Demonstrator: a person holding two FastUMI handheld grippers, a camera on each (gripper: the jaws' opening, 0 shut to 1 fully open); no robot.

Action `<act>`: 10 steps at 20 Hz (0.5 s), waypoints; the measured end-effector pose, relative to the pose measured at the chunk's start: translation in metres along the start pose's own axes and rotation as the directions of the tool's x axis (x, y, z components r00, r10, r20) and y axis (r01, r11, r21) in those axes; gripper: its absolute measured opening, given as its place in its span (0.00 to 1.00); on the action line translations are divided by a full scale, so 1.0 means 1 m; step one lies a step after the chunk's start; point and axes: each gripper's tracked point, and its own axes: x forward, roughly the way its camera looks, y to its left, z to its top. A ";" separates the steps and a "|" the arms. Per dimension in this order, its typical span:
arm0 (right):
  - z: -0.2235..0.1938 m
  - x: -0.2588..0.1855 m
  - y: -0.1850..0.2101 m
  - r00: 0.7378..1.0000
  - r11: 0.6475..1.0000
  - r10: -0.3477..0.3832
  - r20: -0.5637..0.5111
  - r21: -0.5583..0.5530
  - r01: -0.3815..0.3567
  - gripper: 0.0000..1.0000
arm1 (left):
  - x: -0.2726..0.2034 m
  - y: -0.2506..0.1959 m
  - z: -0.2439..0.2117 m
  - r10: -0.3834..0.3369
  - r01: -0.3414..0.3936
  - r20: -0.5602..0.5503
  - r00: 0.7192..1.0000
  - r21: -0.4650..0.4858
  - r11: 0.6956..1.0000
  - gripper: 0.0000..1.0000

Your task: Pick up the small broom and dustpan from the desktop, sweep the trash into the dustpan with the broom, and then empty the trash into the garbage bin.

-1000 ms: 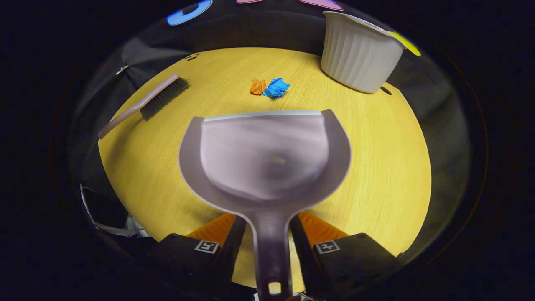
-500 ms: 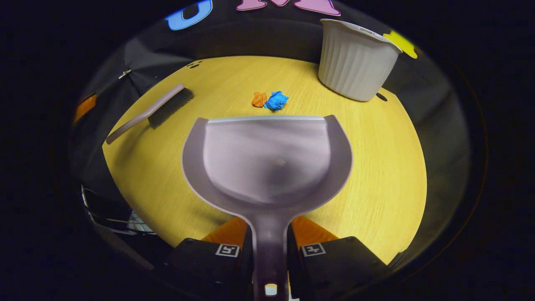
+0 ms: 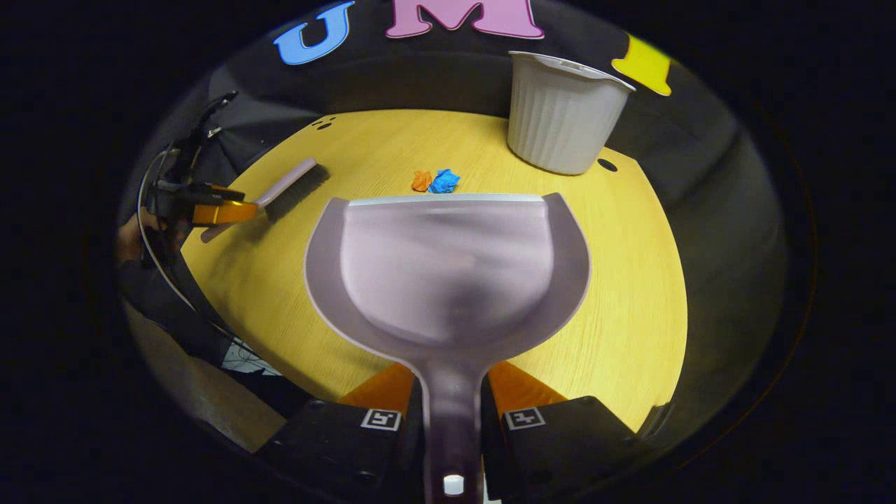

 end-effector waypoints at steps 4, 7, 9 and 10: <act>-0.011 -0.013 -0.013 0.999 0.999 -0.033 -0.004 0.017 0.033 0.39 | 0.029 -0.003 -0.008 -0.020 0.025 -0.078 0.997 0.064 0.998 0.71; -0.012 -0.018 -0.020 0.999 0.998 -0.048 -0.008 0.034 0.049 0.39 | 0.035 -0.007 -0.011 -0.050 0.058 -0.109 0.993 0.077 0.995 0.56; -0.009 -0.017 -0.021 0.999 0.998 -0.048 -0.005 0.036 0.048 0.39 | 0.037 -0.003 -0.015 -0.024 0.033 -0.129 0.991 0.070 0.997 0.37; -0.006 -0.018 -0.020 0.999 0.999 -0.045 -0.005 0.031 0.045 0.39 | 0.038 -0.004 -0.012 -0.023 0.031 -0.117 0.993 0.067 0.997 0.31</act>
